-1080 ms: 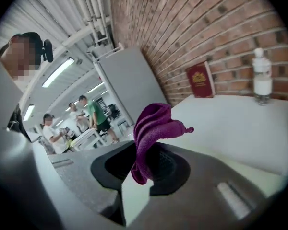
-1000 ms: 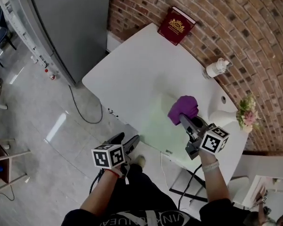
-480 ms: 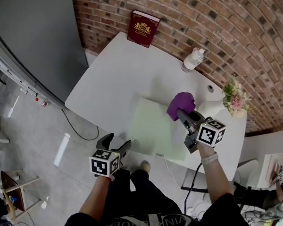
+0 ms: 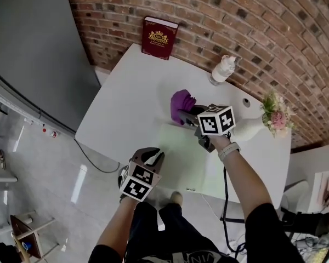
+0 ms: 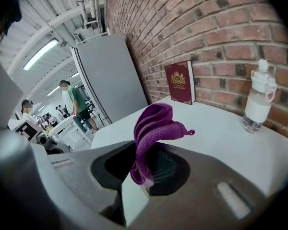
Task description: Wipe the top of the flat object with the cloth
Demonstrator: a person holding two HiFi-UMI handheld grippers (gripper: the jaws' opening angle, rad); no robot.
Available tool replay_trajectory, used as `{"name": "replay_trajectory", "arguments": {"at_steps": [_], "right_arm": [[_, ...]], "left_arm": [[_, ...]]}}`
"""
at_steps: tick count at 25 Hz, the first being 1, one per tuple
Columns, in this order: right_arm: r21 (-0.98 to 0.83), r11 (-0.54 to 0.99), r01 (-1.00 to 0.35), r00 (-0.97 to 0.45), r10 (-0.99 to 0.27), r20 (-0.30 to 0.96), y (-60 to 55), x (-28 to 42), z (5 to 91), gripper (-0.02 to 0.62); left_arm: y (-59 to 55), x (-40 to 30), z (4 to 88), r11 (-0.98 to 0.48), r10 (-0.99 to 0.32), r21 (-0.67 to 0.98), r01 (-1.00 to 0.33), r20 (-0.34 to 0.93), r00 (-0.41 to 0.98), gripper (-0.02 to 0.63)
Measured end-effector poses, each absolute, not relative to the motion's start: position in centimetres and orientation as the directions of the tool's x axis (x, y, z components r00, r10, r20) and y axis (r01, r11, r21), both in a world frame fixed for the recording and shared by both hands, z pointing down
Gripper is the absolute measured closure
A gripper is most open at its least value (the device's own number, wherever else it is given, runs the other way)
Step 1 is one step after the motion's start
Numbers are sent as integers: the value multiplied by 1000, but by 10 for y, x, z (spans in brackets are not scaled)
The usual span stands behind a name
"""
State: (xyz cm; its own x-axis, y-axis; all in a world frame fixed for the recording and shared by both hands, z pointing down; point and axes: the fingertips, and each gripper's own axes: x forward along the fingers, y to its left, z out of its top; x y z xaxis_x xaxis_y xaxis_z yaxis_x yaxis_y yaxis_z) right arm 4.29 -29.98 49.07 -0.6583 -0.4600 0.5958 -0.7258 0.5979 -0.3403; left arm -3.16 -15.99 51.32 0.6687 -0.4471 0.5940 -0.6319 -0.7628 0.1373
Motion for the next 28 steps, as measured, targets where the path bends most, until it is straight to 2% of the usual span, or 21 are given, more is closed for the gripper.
{"name": "replay_trajectory", "arguments": {"at_steps": [5,12,21,28], "right_arm": [[-403,638,-656,-708,-334,623,-311,8,512,515],[-549,578,-604,-738,-146,659,-300,-14,542,515],[-537,522,-663,-683,-127,720,-283,40,550,515],[-355,591,-725,-541,-170,824,-261,101,552,515]], "left_arm": [[-167,-25,525,-783,-432,96,-615,628,647,568],[-168,-23,545,-803,-426,-15,-596,713,556,568],[-165,-22,547,-792,-442,-59,-607,741,505,591],[-166,-22,547,-783,-450,-65,-619,747,490,591]]}}
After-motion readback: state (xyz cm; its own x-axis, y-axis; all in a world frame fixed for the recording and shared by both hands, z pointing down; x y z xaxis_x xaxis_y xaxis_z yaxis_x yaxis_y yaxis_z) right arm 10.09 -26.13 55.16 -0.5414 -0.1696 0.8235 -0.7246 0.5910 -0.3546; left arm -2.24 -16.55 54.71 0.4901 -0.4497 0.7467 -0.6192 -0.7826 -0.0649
